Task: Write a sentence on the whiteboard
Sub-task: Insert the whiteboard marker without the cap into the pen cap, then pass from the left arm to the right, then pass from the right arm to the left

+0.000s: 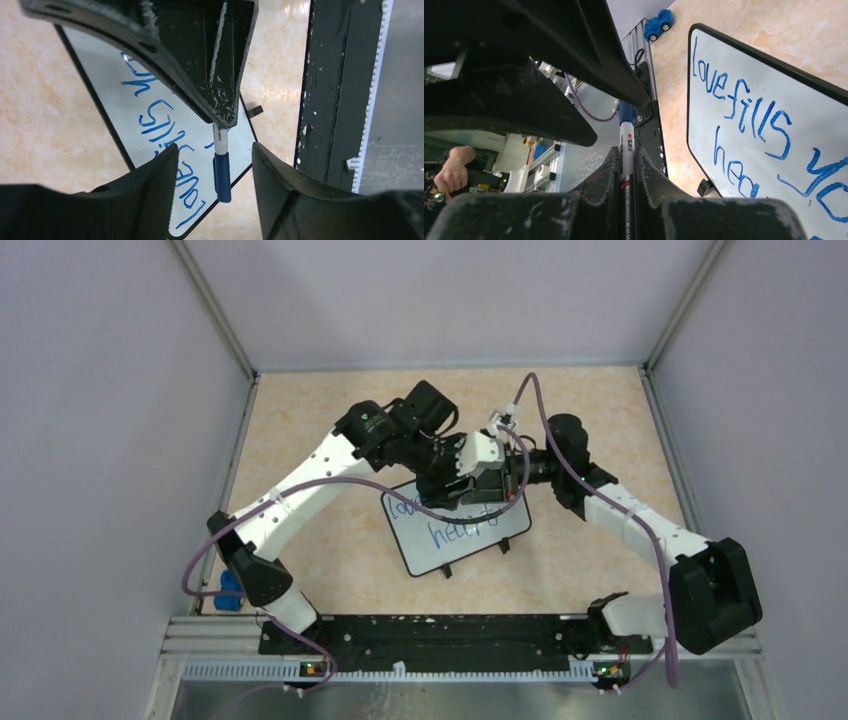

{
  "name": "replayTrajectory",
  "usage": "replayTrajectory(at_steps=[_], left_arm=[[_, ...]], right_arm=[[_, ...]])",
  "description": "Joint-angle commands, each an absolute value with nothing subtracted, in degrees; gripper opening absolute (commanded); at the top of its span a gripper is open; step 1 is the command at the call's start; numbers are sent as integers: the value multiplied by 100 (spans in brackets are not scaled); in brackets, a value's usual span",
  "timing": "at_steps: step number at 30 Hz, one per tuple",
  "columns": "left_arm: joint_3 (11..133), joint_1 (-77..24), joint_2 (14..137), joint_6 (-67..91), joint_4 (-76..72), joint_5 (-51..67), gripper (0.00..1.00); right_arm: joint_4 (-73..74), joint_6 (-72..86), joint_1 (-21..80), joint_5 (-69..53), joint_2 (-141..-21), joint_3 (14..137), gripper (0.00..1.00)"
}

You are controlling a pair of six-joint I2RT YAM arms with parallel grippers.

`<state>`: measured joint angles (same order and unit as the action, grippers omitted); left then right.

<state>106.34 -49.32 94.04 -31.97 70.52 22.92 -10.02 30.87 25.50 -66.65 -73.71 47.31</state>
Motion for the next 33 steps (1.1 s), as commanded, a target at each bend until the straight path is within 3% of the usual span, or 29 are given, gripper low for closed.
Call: replayTrajectory(at_steps=[1,6,12,18,33], left_arm=[[10564,-4422,8665,-2940,6309,2822,64],[10007,-3145,8041,-2809,5677,4101,75],[8384,-3092,6983,-3503,4804,3676,76],[8011,-3334,6846,-3900,4692,3149,78],[8010,-4455,7458,-3998,4759,2112,60]], right_arm=[[-1665,3439,2336,-6799,-7232,4777,0],[-1883,3672,2175,-6879,-7138,4878,0],[-1769,3756,2156,-6974,-7070,4915,0],[-1871,3858,2217,-7054,-7044,4852,0],[-2013,3974,2429,-6973,-7125,4882,0]])
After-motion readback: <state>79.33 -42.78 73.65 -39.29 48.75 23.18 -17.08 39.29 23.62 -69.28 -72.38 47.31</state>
